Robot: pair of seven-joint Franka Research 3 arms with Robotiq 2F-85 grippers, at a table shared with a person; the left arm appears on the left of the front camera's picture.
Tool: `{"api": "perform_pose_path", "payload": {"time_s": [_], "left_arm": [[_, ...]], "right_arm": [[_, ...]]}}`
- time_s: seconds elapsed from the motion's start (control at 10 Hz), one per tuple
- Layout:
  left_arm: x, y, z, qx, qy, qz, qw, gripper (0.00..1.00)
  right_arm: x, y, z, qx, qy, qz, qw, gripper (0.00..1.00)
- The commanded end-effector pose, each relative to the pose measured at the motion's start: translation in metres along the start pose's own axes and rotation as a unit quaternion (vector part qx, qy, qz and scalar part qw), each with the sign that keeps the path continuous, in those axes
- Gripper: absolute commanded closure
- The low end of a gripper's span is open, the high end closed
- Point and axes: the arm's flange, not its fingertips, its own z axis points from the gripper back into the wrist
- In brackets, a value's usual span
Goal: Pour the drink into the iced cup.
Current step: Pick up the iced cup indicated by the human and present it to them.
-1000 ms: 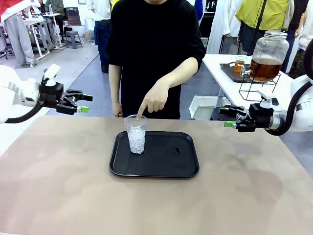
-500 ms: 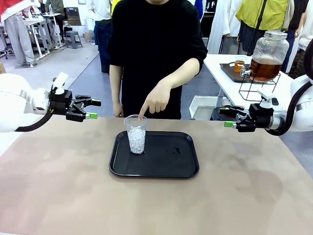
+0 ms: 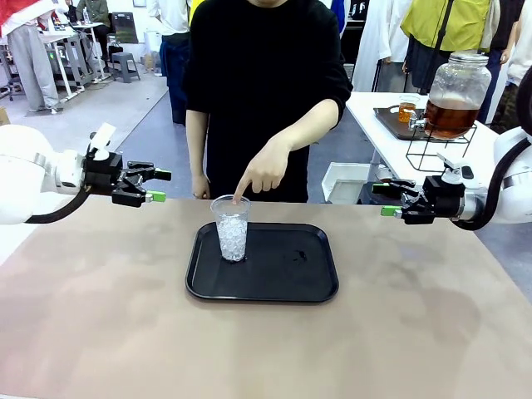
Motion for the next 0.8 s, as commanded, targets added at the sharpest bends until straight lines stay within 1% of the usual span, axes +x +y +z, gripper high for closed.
{"api": "perform_pose_path", "payload": {"time_s": [0.0,0.1,0.2,0.3,0.5,0.7], "left_arm": [[0.0,0.0,0.0,0.0,0.0,0.0,1.0,0.0],[-0.002,0.0,-0.004,-0.005,-0.014,-0.004,1.0,0.0],[-0.007,0.0,-0.011,-0.006,-0.019,-0.002,1.0,0.0],[-0.012,-0.002,-0.018,-0.001,-0.012,-0.004,1.0,0.0],[-0.024,-0.005,-0.031,-0.002,-0.016,-0.009,1.0,0.0],[-0.035,-0.006,-0.047,-0.002,-0.014,-0.033,0.999,0.0]], "right_arm": [[0.003,-0.002,0.0,0.0,0.001,0.001,1.0,0.0],[0.003,-0.002,0.0,0.0,0.001,0.001,1.0,0.0],[0.003,-0.002,0.0,0.0,0.001,0.001,1.0,0.0],[0.003,-0.002,0.0,0.0,0.001,0.001,1.0,0.0],[0.003,-0.002,0.0,0.0,0.001,0.001,1.0,0.0],[0.003,-0.002,0.0,0.0,0.001,0.001,1.0,0.0]]}}
